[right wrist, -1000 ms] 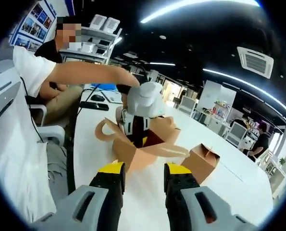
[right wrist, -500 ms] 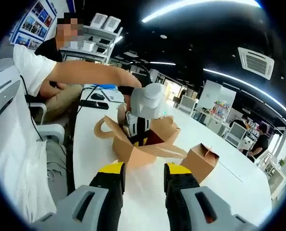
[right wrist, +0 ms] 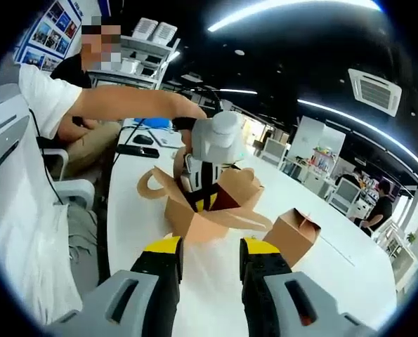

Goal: Pick up one paper box from the group, open the paper box, and remove the item inside

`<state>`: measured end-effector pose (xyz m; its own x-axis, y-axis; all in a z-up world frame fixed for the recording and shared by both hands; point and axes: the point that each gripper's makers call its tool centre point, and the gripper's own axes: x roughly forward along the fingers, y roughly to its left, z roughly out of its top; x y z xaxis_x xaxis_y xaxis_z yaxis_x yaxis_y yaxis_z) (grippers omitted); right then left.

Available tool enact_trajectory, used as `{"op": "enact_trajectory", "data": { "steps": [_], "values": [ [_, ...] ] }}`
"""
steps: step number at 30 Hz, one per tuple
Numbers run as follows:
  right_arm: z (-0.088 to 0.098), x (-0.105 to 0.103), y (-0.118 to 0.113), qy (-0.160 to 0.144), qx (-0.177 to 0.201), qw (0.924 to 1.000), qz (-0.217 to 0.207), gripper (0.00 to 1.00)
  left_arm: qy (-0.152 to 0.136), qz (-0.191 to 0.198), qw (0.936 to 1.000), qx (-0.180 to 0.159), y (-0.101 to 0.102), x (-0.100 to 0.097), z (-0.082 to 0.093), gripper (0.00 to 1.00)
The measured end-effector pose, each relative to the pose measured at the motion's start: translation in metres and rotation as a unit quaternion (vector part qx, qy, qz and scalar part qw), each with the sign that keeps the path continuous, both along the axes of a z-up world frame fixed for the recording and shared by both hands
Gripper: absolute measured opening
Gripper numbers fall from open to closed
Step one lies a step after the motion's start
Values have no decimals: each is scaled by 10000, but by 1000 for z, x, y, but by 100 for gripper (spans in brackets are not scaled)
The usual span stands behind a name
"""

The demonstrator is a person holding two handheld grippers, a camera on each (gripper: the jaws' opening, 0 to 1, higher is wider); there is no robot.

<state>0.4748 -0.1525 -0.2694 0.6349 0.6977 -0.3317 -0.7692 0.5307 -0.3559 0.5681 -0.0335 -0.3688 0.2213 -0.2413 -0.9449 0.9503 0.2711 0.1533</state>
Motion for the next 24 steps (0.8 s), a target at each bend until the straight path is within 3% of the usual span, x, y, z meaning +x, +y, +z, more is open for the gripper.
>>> {"op": "enact_trajectory", "data": {
  "steps": [4, 9, 18, 24],
  "values": [
    [0, 0, -1, -2, -1, 10000, -12, 33, -234, 6, 9997, -97, 2, 6, 10, 12],
    [0, 0, 0, 2, -10, 10000, -9, 33, -303, 52, 9991, -285, 4, 5, 24, 12],
    [0, 0, 0, 1, -17, 10000, -20, 33, -507, -83, 9984, -252, 12, -5, 43, 12],
    [0, -1, 0, -7, -22, 10000, -19, 33, -701, -244, 9964, -407, 9, -16, 62, 12]
  ]
}}
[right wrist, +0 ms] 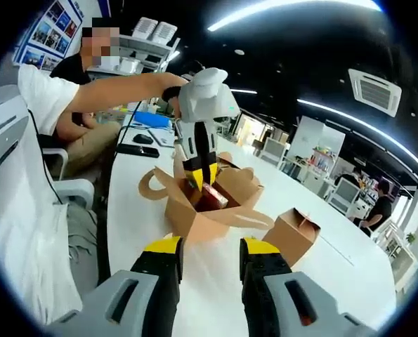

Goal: Pick up one paper box from the group, open the paper box, and remove the item inside

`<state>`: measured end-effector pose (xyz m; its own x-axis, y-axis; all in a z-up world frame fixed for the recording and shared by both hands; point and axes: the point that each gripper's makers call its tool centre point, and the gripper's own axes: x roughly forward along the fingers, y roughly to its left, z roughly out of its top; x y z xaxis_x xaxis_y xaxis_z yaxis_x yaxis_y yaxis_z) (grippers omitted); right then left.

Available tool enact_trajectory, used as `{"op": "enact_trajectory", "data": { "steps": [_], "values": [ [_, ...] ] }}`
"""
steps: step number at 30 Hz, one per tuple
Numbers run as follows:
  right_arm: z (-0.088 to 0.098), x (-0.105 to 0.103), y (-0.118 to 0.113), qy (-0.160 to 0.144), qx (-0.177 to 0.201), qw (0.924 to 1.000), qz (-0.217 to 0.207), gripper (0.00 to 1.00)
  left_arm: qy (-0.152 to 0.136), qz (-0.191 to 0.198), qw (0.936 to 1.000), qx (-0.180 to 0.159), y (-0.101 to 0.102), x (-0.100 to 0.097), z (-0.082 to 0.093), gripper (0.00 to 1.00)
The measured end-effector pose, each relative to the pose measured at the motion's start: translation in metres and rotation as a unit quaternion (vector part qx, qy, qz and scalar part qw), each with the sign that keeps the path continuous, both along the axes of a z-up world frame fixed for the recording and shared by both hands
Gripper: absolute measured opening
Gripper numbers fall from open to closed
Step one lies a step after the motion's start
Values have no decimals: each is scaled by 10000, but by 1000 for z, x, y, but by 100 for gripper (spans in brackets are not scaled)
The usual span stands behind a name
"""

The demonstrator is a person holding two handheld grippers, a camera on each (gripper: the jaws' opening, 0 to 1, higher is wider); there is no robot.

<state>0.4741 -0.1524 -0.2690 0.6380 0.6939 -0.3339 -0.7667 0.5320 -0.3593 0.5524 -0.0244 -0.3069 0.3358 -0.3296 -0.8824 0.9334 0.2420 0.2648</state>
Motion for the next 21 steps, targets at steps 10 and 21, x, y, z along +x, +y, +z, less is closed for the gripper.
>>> {"op": "enact_trajectory", "data": {
  "steps": [10, 21],
  "values": [
    [3, -1, -2, -40, 10, 10000, -34, 33, -449, -197, 9983, -303, 6, -20, 35, 12],
    [5, -3, -1, -60, -4, 10000, -21, 33, -789, -306, 9936, -749, 9, -37, 67, 12]
  ]
}}
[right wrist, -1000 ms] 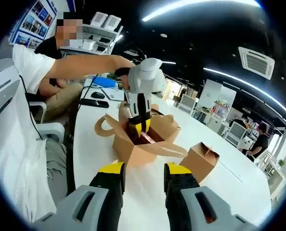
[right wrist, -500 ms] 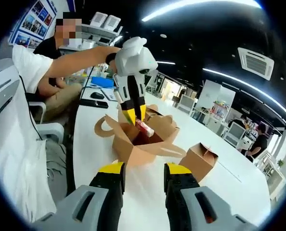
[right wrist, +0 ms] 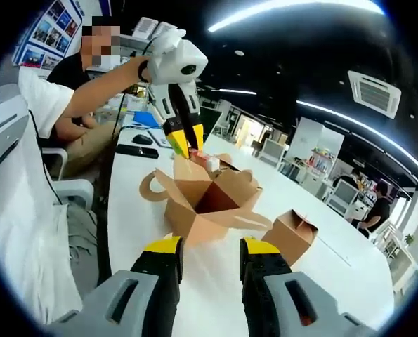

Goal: Pick up one paper box from the group, open the paper box, and remove the item inside

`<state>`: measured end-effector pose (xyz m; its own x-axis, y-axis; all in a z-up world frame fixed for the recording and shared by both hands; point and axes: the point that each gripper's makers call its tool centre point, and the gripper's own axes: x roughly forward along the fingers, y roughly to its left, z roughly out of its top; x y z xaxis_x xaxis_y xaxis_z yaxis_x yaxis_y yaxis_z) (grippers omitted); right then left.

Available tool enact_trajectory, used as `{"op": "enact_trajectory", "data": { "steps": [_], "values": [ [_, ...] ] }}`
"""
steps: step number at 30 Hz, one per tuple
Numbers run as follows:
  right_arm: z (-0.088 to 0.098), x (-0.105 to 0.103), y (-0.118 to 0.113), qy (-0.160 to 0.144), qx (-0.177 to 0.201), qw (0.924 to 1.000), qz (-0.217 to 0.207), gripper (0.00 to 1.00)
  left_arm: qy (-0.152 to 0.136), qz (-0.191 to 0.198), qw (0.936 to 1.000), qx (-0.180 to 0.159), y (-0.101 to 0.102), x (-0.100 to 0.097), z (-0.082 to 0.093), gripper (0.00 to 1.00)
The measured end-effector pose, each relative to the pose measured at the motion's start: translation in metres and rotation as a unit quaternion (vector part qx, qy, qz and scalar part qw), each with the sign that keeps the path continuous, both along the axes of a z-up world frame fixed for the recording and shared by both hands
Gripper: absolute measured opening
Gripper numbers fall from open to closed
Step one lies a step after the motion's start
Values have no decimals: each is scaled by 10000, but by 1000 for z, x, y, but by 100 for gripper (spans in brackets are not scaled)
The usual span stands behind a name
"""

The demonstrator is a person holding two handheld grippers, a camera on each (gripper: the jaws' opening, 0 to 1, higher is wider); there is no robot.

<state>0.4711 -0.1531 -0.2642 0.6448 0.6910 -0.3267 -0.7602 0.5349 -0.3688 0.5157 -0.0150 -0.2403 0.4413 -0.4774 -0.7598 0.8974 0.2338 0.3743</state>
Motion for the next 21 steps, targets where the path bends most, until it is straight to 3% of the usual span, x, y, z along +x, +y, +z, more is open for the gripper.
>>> {"op": "enact_trajectory", "data": {
  "steps": [9, 21],
  "values": [
    [3, -1, 0, -36, 9, 10000, -13, 33, -170, -110, 9980, -604, 0, -20, 19, 12],
    [5, -1, -3, -64, 13, 10000, -39, 33, -74, -100, 9899, -1410, 15, -40, 16, 12]
  ]
}}
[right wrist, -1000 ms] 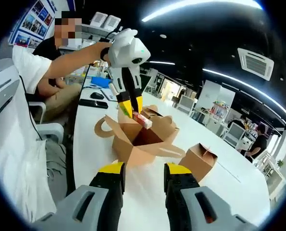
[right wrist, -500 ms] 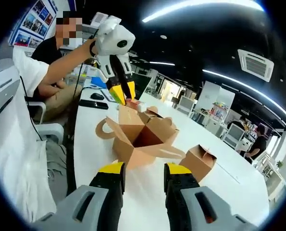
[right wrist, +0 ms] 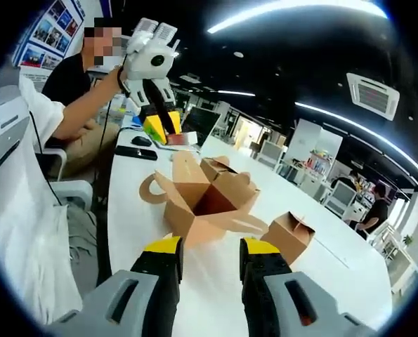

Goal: Pick up one paper box from the group, open the paper box, and remove the item inside

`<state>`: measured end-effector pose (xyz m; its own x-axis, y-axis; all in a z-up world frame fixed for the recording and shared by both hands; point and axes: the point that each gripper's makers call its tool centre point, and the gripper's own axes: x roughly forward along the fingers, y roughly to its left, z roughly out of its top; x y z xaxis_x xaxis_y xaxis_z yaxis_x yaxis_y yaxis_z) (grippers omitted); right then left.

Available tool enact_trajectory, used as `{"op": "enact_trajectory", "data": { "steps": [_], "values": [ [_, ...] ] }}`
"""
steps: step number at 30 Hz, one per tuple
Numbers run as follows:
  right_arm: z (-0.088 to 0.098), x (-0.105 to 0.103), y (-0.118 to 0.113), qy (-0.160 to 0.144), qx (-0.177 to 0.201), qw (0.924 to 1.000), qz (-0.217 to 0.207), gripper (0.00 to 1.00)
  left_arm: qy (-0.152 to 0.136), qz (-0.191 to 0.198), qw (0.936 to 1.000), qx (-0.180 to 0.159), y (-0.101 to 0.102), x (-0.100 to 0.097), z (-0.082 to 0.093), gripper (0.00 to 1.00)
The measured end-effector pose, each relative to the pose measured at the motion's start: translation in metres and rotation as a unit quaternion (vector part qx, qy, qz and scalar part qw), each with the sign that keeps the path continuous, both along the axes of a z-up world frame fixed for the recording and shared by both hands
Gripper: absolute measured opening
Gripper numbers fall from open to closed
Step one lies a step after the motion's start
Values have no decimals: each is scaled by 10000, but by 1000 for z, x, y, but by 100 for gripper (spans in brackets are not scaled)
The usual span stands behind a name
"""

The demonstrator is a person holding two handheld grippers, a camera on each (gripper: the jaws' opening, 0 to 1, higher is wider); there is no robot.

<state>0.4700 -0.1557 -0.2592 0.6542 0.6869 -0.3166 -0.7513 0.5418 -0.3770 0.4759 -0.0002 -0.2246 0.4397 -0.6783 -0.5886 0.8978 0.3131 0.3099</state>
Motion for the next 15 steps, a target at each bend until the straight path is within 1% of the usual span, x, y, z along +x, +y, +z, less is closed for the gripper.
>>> {"op": "enact_trajectory", "data": {
  "steps": [2, 6, 8, 11, 15],
  "values": [
    [0, 0, 0, -1, -4, 10000, -3, 33, 3, 25, 10000, -93, 3, 0, 0, 12],
    [2, 0, -1, -15, 0, 10000, -12, 33, 75, 90, 9979, -639, 11, -3, 3, 12],
    [2, -1, -1, -18, 7, 10000, -13, 33, 124, 164, 9950, -982, 15, -5, 6, 12],
    [3, -1, -2, -10, 28, 10000, -10, 33, 172, 150, 9900, -1390, 21, -9, 8, 12],
    [5, -6, 3, 144, 301, 9993, 152, 33, 331, 164, 9803, -1938, 28, -14, 7, 12]
  ]
}}
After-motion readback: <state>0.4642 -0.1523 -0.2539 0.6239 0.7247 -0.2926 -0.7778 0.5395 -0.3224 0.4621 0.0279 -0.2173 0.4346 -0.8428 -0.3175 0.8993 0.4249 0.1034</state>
